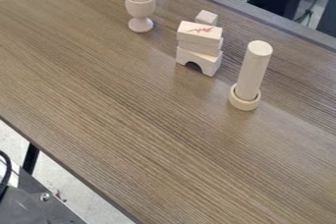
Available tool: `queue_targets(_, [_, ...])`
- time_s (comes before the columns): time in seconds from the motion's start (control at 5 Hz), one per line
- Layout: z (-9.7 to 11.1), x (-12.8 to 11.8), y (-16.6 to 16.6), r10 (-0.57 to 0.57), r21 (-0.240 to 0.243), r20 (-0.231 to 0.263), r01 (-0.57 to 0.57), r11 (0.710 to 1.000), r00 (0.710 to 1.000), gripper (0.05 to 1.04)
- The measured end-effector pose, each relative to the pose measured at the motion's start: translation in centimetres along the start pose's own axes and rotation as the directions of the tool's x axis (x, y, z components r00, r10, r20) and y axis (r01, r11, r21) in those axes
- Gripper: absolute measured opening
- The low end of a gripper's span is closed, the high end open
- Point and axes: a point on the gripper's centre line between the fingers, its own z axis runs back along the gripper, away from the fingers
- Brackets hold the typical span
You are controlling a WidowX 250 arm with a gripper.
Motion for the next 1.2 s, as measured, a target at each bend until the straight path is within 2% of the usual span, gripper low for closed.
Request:
queue_targets(0.2, [-1.6,-0.5,-0.1,-0.005,0.008,-0.044,0.005,1.0,0.999,0.999])
queue_targets(0.4, [-2.7,-0.6,0.0,0.154,0.034,-0.031,-0.153,0.988,0.988,0.999])
queue_targets(0.6, [-3.2,-0.5,-0.1,0.317,0.047,-0.005,-0.316,0.948,0.948,0.999])
queue_targets(0.8, [-2.0,-0.5,-0.7,0.496,0.031,0.065,-0.499,0.866,0.866,0.999])
queue_targets(1.0, [-2.6,-0.7,-1.3,0.677,-0.002,0.105,-0.681,0.733,0.728,0.999])
queue_targets(1.2, [-2.8,-1.2,-2.1,0.844,-0.039,0.133,-0.848,0.528,0.519,0.999])
